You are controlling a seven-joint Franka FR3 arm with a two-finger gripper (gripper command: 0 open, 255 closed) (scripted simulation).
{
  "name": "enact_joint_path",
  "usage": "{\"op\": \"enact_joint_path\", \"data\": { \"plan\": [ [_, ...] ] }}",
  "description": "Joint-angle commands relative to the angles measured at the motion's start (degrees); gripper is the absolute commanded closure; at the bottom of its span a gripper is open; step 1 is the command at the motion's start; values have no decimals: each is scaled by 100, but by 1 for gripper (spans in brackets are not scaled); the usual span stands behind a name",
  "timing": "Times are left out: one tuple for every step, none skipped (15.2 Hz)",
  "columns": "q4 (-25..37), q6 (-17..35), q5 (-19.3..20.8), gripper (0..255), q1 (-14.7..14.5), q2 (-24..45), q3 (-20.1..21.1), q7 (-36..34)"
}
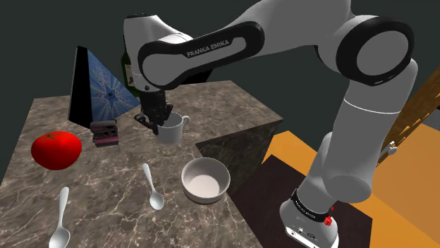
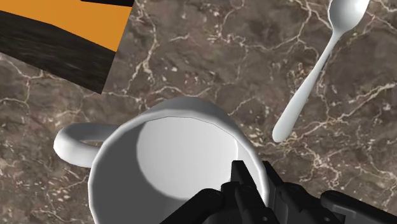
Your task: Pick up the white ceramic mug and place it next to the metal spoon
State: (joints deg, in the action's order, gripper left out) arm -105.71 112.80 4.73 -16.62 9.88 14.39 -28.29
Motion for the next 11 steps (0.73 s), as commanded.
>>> {"op": "enact_joint_path", "data": {
  "plan": [
    [-102,145,16,255,-7,41,1,-23],
    [-148,215,26,255,-8,66,-1,-31],
    [-194,285,35,255,-9,92,-3,-39],
    [-238,355,45,255,-11,120,-5,-48],
    [-280,425,56,255,-12,148,-8,-57],
    [-321,494,67,255,-14,177,-10,-65],
    [-361,563,78,255,-16,208,-13,-75],
    [-400,632,90,255,-17,239,-15,-84],
    [-437,700,102,255,-20,272,-18,-94],
    [-473,768,115,255,-22,305,-22,-104],
    [-508,836,128,255,-24,340,-25,-114]
  ]
}}
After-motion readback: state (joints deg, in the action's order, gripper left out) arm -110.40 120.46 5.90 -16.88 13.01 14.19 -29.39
